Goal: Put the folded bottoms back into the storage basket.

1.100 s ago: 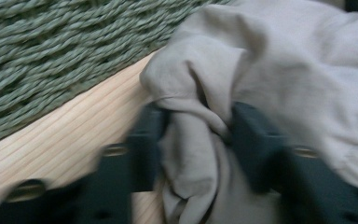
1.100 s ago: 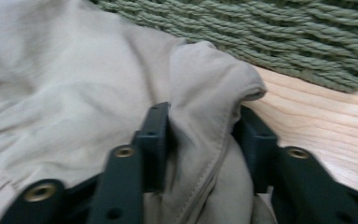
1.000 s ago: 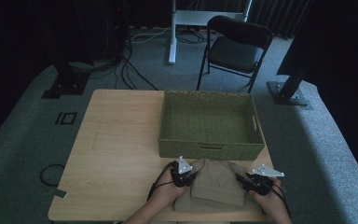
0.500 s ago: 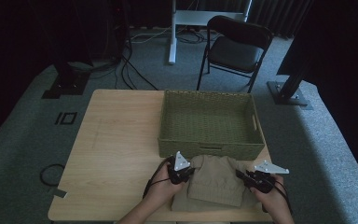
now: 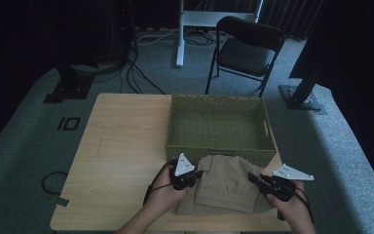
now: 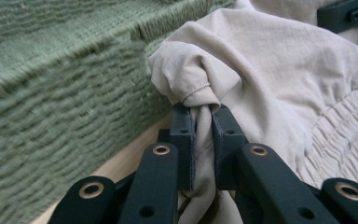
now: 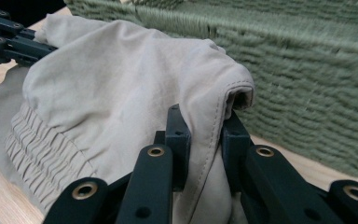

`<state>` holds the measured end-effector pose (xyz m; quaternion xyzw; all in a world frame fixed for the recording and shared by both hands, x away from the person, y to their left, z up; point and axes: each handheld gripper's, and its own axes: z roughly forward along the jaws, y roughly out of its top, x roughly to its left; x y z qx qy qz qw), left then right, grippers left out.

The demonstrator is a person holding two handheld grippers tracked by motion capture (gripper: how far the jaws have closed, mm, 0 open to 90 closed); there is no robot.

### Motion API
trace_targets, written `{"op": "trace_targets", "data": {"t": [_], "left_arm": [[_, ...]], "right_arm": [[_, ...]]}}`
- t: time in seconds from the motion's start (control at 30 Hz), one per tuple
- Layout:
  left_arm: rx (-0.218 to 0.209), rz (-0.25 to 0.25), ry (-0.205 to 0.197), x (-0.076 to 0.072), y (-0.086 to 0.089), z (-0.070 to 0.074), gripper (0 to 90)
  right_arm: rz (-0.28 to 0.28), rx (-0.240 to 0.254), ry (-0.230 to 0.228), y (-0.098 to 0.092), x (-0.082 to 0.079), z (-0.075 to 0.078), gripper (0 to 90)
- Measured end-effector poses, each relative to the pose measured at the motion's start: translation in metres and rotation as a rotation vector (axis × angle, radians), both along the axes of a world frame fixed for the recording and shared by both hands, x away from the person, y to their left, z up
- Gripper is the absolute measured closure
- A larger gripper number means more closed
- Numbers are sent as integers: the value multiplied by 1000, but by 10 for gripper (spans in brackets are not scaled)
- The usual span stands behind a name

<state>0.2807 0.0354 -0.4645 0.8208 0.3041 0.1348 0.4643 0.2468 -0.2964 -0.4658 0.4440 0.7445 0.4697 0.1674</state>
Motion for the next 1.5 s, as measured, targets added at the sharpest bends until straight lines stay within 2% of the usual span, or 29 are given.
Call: {"op": "trace_targets", "data": {"t": [0.23, 0.4, 0.43, 0.6, 0.63, 0.97, 1.0, 1.03, 1.07, 1.13, 1.2, 1.23, 1.3, 1.5], "left_arm": [[-14, -3, -26, 3, 4, 17, 829], [-5, -8, -48, 7, 5, 30, 829], [-18, -4, -54, 9, 6, 35, 829], [-11, -9, -80, 13, 6, 50, 829], [-22, -4, -93, 15, 6, 56, 829], [-65, 5, -134, 33, 8, 91, 829], [-65, 5, -134, 33, 8, 91, 829], [-78, 9, -149, 37, 6, 98, 829], [-81, 10, -154, 40, 6, 102, 829], [-99, 13, -154, 45, 5, 107, 829], [-97, 14, -156, 47, 5, 109, 829], [-98, 20, -163, 53, 5, 115, 829], [-94, 24, -169, 58, 5, 120, 829], [-123, 24, -177, 74, 6, 130, 829]], "right_arm": [[2, 33, -28, -2, 1, 15, 781], [4, 49, -47, -1, 5, 26, 782], [6, 49, -50, -1, 6, 29, 782], [4, 71, -76, -1, 12, 42, 782], [4, 75, -80, -2, 14, 45, 782], [2, 109, -121, -4, 38, 81, 782], [2, 109, -121, -4, 38, 81, 782], [-4, 110, -124, -4, 41, 83, 782], [-16, 133, -126, -5, 46, 86, 783], [-24, 141, -132, -6, 52, 89, 783], [-29, 147, -132, -6, 55, 90, 783], [-31, 152, -133, -7, 57, 91, 783], [-35, 168, -143, -8, 66, 101, 783], [-56, 180, -141, -8, 82, 111, 783]]}}
